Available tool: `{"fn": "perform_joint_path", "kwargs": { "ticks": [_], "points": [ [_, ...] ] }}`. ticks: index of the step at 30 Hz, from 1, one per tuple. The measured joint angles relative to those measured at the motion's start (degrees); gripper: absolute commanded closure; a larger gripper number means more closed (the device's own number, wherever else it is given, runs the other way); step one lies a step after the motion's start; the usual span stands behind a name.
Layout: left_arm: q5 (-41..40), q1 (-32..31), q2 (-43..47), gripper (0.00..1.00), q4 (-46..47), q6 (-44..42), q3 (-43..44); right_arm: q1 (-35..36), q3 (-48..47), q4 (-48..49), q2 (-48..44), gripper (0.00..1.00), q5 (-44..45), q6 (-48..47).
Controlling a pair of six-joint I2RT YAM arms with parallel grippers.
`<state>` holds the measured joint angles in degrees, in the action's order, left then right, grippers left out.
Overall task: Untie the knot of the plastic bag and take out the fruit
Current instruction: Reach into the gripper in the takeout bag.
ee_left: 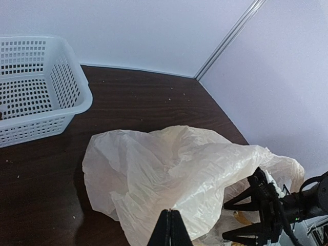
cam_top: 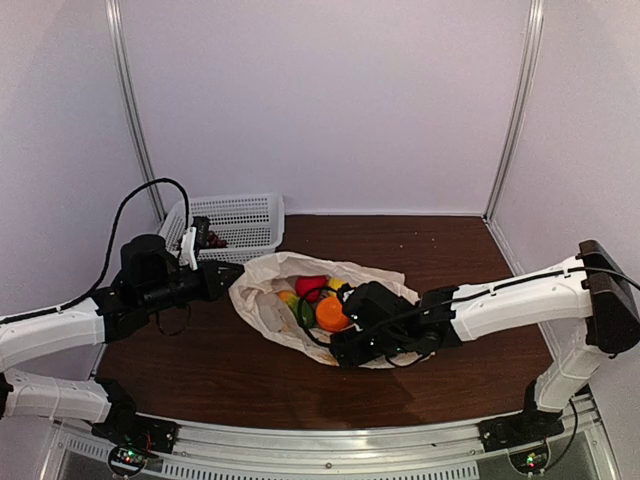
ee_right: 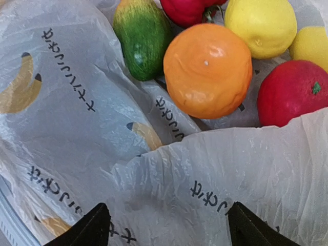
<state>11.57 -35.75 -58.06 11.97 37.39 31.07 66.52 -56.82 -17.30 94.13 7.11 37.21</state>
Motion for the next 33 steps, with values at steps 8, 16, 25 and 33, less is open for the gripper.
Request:
{"fn": "perform_joint_path", "kwargs": {
  "ticks": [8, 16, 25, 33],
  "points": [
    [0.2, 0.0, 0.6, 1.00, 0.0, -0.2, 0.0, -0.7, -9.7, -1.8, -1.1, 0.12, 5.9, -3.8],
    [0.3, 0.0, 0.8, 1.00, 0.0, -0.2, 0.0, -3.2, -17.2, 0.3, 7.1, 0.12, 8.9, -7.8],
    [0.3, 0.0, 0.8, 1.00, 0.0, -0.2, 0.0, -5.2, -17.8, 0.9, 13.1, 0.12, 10.0, -10.2],
    [0.3, 0.0, 0.8, 1.00, 0.0, -0.2, 0.0, -6.9, -17.8, 2.1, 15.8, 0.14, 9.9, -10.5]
  ]
}}
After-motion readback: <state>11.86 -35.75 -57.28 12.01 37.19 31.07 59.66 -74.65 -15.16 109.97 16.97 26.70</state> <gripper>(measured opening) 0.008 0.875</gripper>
